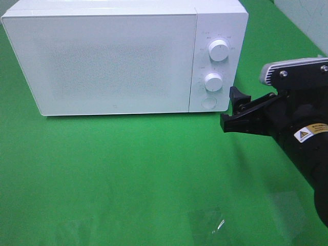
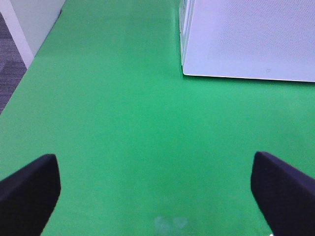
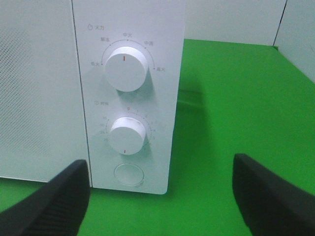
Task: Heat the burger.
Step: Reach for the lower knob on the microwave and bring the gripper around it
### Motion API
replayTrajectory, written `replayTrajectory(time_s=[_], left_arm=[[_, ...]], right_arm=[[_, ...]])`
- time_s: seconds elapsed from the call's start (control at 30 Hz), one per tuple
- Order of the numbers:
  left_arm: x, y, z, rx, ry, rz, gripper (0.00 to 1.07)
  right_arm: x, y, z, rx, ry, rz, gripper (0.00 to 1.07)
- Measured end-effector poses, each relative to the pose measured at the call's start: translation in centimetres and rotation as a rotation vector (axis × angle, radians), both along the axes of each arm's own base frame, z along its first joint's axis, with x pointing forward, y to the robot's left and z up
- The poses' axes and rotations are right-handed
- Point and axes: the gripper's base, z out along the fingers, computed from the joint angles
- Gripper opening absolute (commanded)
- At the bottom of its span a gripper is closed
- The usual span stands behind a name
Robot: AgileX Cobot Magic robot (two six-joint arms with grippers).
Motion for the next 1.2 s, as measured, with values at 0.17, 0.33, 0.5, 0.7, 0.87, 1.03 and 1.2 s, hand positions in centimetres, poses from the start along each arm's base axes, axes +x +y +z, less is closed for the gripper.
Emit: replayTrajectory(time_s=[0.17,0.33,0.5,0.7,0.87,1.03,1.2], left_arm=[[0.0,0.0,0.0,0.000,0.000,0.000,1.01],[0.0,0.0,0.0,0.000,0.000,0.000,1.01],[0.0,0.0,0.0,0.000,0.000,0.000,1.01],[0.0,0.0,0.0,0.000,0.000,0.000,1.01],[0.0,0.0,0.0,0.000,0.000,0.000,1.01],[0.0,0.0,0.0,0.000,0.000,0.000,1.01],[0.0,0.0,0.0,0.000,0.000,0.000,1.01]], right_arm=[[1.0,1.4,-0.8,-0.004,0.018,-0.009,0.76],[1.9,2.4,-1.3,-0.008,0.023,-0.011,0.76],[2.6,3.1,-1.5,0.000,0.020,-0.024,0.76],[3.4,3.9,-1.7,0.009,0.013,-0.031,0.76],[4.1,4.6,-2.2,0.007,0.015,-0.033,0.76],[5.0,4.9,-2.8,0.004,0.020,-0.046,0.76],[6.4,4.8,-2.8,0.019,0.006,-0.082,0.76]])
